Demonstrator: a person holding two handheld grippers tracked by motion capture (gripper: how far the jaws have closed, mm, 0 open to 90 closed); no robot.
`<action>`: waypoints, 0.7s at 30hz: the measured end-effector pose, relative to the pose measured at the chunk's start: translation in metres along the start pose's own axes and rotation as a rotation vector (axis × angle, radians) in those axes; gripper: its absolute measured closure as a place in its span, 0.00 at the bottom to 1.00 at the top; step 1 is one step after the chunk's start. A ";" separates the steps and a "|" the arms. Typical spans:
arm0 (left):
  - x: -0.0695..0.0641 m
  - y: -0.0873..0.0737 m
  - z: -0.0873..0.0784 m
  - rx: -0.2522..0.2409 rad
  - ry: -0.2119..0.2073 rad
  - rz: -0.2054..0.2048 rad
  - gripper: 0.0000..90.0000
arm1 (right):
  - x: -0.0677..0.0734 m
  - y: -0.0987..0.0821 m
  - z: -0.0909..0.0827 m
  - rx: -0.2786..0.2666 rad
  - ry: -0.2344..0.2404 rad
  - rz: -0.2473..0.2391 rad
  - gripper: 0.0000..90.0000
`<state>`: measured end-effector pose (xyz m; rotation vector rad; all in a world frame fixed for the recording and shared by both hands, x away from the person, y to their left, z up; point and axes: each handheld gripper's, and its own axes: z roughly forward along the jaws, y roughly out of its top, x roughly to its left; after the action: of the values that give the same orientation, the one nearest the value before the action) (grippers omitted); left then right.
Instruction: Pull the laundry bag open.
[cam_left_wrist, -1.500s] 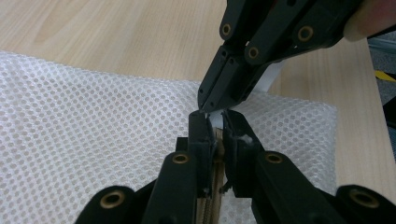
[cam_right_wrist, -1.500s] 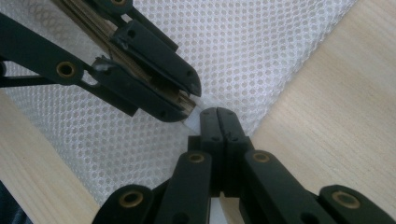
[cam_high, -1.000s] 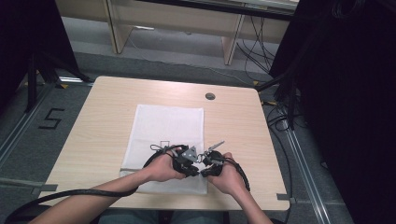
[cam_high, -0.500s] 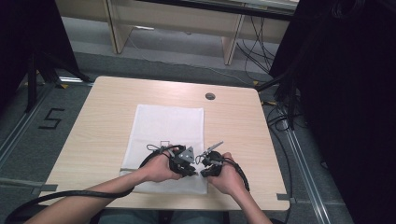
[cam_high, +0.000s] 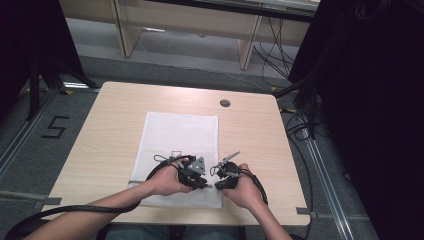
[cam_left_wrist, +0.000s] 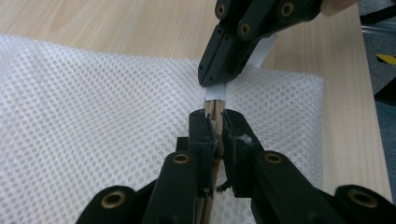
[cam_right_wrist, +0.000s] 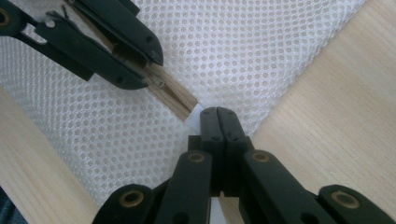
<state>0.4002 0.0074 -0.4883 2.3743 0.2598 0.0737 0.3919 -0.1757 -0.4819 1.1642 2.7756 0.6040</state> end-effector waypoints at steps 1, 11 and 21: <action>-0.001 -0.001 -0.001 0.002 0.004 -0.010 0.92 | 0.001 0.000 0.000 0.005 0.005 0.017 1.00; -0.001 -0.004 -0.009 0.002 0.011 0.005 0.92 | -0.002 0.000 0.001 -0.006 0.009 -0.002 1.00; -0.001 -0.006 -0.013 0.009 0.020 -0.008 0.92 | -0.001 -0.001 0.000 -0.008 0.006 0.011 1.00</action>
<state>0.3960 0.0206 -0.4828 2.3826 0.2793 0.0927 0.3925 -0.1767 -0.4826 1.1789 2.7708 0.6200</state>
